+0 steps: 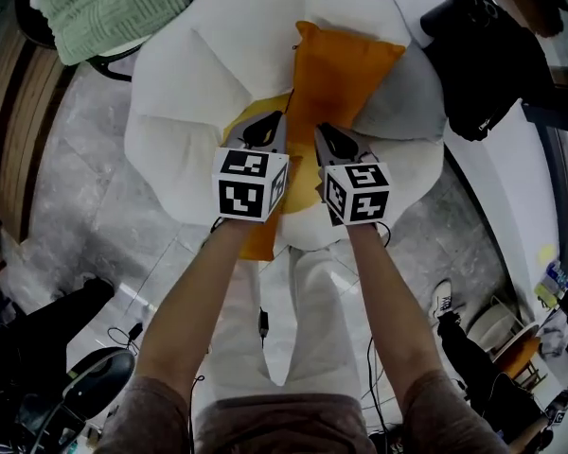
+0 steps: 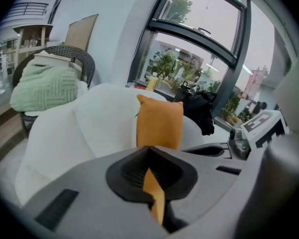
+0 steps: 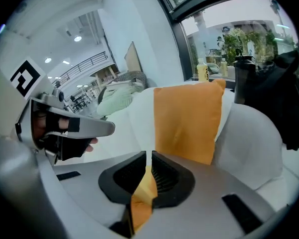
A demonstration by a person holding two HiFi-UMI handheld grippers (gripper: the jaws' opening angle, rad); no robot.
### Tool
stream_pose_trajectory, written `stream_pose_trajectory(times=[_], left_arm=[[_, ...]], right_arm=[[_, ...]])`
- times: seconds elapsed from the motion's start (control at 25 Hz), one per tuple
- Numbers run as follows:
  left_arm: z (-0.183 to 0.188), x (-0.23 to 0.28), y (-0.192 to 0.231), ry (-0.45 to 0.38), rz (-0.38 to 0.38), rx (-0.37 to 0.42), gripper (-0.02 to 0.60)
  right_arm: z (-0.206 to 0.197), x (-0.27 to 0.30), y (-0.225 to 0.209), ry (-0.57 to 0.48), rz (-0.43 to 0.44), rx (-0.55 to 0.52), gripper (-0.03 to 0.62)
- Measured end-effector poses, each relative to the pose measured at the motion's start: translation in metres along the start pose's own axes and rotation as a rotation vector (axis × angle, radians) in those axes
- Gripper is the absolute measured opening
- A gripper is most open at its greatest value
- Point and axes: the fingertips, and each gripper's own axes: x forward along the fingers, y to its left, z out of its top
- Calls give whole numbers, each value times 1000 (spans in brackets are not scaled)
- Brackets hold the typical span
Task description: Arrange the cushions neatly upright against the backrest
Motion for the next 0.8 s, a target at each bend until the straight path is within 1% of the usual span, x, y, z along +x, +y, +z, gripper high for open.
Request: stream_pose_trajectory(times=[0.16,0.36,0.4,0.44,0.48,0.68,0.8], left_arm=[[-20,-25,36,16,42,-28,5],[-55,-45,61,51,48,-49,16],[-63,-48,64,59,46,-56,25],[-70,-51,67,68,46,-62,37],[-78,-52,69,78,46,-67,54],[-121,-52,75,132,38,-80,109],[-152,-48,75,175,30,-91,123]], right_arm=[[-6,14,36,19,36,-10,48],[-31,29,80,69,90,-26,50],[-37,31,85,81,92,-25,67],[-44,33,90,93,92,-22,92],[-51,34,94,105,89,-17,98],[-94,40,102,175,70,23,115],[-123,42,102,217,58,28,130]])
